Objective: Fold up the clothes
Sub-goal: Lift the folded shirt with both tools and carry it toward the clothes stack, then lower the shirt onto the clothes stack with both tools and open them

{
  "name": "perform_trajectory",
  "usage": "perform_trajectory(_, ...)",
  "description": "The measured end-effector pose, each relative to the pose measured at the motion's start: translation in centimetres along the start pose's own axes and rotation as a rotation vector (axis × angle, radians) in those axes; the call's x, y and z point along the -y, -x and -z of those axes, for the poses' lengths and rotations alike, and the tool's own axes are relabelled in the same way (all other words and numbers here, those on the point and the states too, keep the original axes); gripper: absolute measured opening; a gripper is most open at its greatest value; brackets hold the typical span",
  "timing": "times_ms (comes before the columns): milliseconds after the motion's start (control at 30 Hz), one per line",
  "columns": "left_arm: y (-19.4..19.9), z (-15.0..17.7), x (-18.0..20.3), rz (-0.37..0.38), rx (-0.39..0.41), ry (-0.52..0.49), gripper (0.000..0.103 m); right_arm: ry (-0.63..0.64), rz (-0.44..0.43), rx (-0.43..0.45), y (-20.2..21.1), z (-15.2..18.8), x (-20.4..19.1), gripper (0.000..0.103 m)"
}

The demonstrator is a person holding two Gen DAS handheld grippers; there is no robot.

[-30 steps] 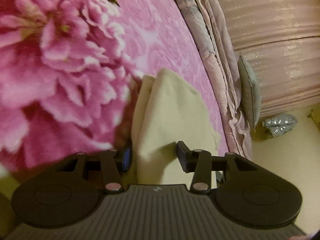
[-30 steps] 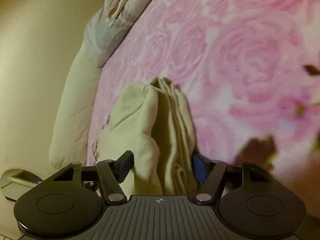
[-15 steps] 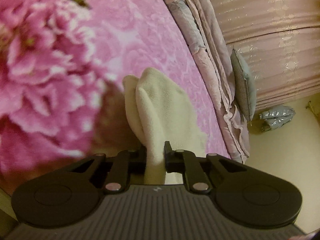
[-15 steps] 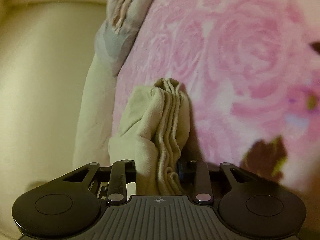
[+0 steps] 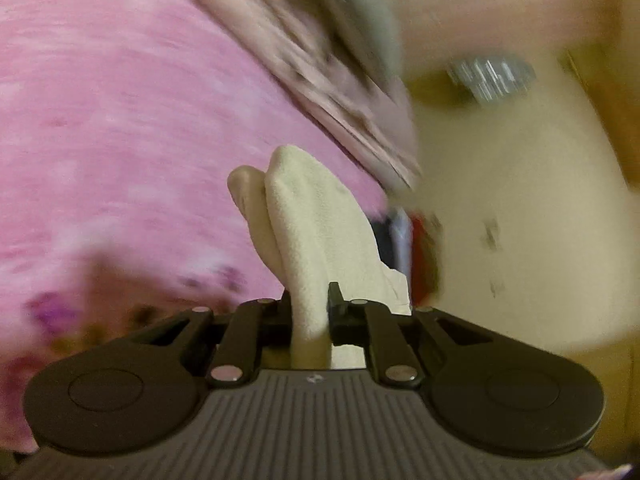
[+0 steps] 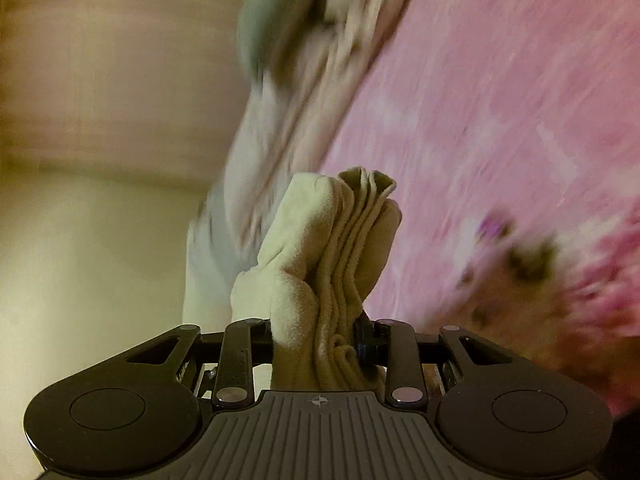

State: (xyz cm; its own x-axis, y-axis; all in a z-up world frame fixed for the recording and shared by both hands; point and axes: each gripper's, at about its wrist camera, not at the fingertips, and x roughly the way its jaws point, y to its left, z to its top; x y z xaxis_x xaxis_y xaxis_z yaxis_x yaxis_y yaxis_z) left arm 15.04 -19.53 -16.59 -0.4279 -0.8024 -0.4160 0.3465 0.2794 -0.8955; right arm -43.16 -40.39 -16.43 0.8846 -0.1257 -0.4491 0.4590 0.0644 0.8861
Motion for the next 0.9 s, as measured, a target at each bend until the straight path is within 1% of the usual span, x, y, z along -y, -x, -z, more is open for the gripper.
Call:
perform_trajectory(67, -4.1, -2.7, 3.9, 0.048, -0.1, -0.063, 0.01, -0.037, 0.019, 0.125, 4.8, -0.8, -0.6, 0.029)
perform_trajectory(167, -11.0, -3.6, 8.9, 0.116, -0.234, -0.149, 0.01, -0.096, 0.04, 0.31, 11.4, -1.9, -0.4, 0.029)
perform_trajectory(267, -17.5, -2.5, 12.9, 0.155, -0.349, -0.231, 0.01, -0.158, 0.056, 0.458, 16.0, -4.0, 1.0, 0.029)
perform_trajectory(367, -22.4, -1.4, 16.2, 0.182, -0.403, -0.301, 0.01, -0.186, 0.059, 0.555, 20.2, -8.4, 2.9, 0.029)
perform_trajectory(433, -24.2, -1.0, 17.6, 0.211, -0.402, -0.339, 0.01, -0.156, 0.048, 0.593, 22.7, -12.9, 4.0, 0.029)
perform_trajectory(500, -25.6, -1.2, 18.8, 0.225, -0.389, -0.361, 0.01, -0.128, 0.041, 0.624, 24.4, -18.2, 4.6, 0.029)
perform_trajectory(667, -32.4, -4.5, 23.5, 0.257, -0.336, -0.422, 0.01, -0.047, 0.033, 0.677, 27.6, -31.2, 5.6, 0.029)
perform_trajectory(733, -34.6, -5.8, 25.0, 0.268, -0.305, -0.453, 0.01, -0.019, 0.024, 0.69, 28.0, -35.8, 6.1, 0.029)
perform_trajectory(800, -36.1, -7.2, 25.5, 0.271, -0.297, -0.464, 0.01, 0.001, 0.014, 0.7, 28.0, -40.0, 6.8, 0.029)
perform_trajectory(900, -39.1, -8.8, 25.4, 0.251, -0.307, -0.468, 0.01, -0.006, 0.017, 0.706, 27.1, -44.4, 8.2, 0.03)
